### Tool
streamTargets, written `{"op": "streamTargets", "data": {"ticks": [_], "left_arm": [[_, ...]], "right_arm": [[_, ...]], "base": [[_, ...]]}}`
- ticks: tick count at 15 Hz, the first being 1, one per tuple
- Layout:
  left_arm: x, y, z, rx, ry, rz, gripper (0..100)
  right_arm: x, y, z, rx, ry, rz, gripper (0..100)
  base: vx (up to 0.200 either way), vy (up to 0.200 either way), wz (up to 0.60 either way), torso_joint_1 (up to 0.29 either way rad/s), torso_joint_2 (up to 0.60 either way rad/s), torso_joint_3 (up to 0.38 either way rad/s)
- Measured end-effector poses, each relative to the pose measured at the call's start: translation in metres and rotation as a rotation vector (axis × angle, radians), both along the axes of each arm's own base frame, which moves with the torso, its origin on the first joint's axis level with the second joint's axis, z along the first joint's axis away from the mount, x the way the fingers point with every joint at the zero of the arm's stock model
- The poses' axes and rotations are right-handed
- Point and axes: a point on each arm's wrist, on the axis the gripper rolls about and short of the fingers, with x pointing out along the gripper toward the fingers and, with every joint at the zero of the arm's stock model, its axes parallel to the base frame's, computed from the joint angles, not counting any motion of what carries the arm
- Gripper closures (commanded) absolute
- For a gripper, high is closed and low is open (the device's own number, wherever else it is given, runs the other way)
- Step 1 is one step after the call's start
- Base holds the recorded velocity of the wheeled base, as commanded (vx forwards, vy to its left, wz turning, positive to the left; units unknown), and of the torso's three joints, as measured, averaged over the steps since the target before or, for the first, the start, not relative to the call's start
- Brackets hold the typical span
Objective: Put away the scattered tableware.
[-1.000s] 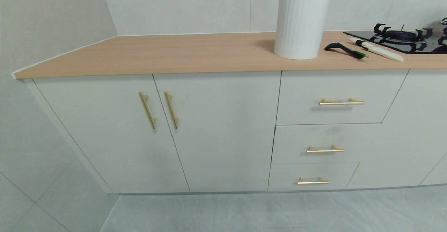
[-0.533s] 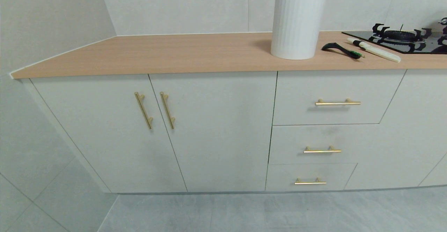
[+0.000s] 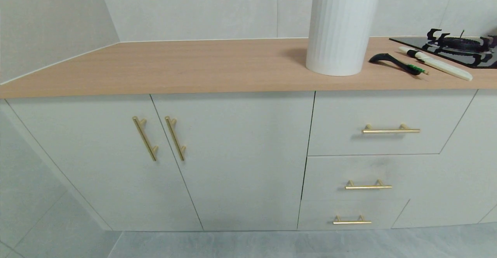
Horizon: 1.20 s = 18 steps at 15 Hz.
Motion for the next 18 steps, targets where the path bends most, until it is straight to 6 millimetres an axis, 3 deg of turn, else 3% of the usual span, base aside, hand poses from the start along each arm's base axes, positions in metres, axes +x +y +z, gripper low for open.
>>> {"op": "streamTargets", "data": {"ticks": [11, 15, 18], "left_arm": [[0.0, 0.0, 0.0, 0.0, 0.0, 0.0, 0], [0.0, 0.0, 0.0, 0.0, 0.0, 0.0, 0], [0.0, 0.0, 0.0, 0.0, 0.0, 0.0, 0]], "right_arm": [[0.0, 0.0, 0.005, -0.029, 0.015, 0.032, 0], [-0.001, 0.0, 0.063, 0.041, -0.034, 0.126, 0], [0.038, 0.003, 0.088, 0.023, 0.18, 0.147, 0]], "base": [[0.0, 0.0, 0.0, 0.0, 0.0, 0.0], [0.0, 0.0, 0.0, 0.0, 0.0, 0.0], [0.0, 0.0, 0.0, 0.0, 0.0, 0.0]]}}
